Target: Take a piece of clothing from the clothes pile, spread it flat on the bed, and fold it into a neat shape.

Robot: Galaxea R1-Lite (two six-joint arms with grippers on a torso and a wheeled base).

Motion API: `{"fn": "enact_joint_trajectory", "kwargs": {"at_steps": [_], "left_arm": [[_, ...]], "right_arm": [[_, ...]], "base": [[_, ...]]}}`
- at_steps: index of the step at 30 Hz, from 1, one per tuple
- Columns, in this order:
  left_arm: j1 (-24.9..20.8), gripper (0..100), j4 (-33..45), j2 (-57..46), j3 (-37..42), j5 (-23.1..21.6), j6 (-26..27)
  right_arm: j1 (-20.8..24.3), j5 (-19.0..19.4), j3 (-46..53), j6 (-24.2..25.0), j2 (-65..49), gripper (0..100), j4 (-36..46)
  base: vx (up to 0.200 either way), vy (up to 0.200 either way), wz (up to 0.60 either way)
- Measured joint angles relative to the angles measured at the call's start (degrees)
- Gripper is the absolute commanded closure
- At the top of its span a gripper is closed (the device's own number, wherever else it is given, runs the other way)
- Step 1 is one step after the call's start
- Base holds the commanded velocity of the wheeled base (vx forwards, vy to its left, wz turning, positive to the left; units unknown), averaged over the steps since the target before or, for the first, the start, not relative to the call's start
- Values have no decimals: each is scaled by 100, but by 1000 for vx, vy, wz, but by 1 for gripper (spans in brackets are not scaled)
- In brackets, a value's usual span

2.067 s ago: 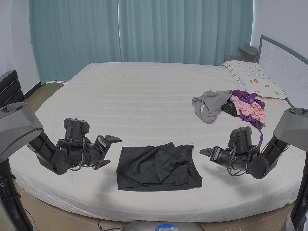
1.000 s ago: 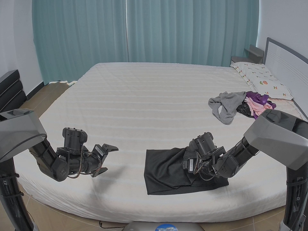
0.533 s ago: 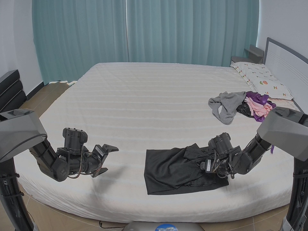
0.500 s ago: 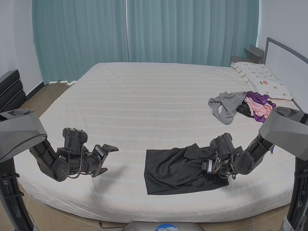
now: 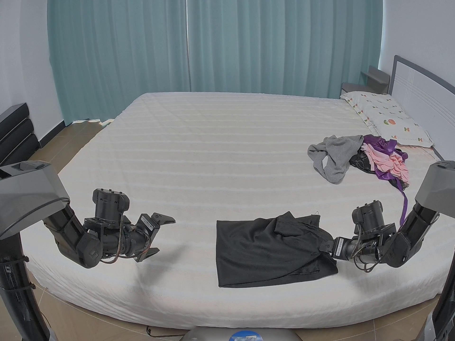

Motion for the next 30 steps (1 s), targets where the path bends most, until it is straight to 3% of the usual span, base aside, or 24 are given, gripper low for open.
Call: {"fn": "enact_joint_trajectory", "kwargs": {"at_steps": [8, 14, 15, 19, 30], "left_arm": [[0, 0, 0, 2, -2, 0, 0], [0, 0, 0, 2, -2, 0, 0], [0, 0, 0, 2, -2, 2, 2], [-6, 0, 0, 5, -2, 0, 7], [-10, 0, -6, 26, -7, 2, 9]], "right_arm": [[-89, 775, -63, 717, -265, 0, -379], [-113, 1182, -232, 846, -123, 0, -402], [-129, 1231, -262, 853, -66, 100, -410], [-223, 1414, -328, 848, 162, 100, -475], [-555, 1473, 184, 794, 166, 100, -601]], "base": [[0, 0, 0], [0, 0, 0], [0, 0, 0], [0, 0, 0], [0, 0, 0]]}}
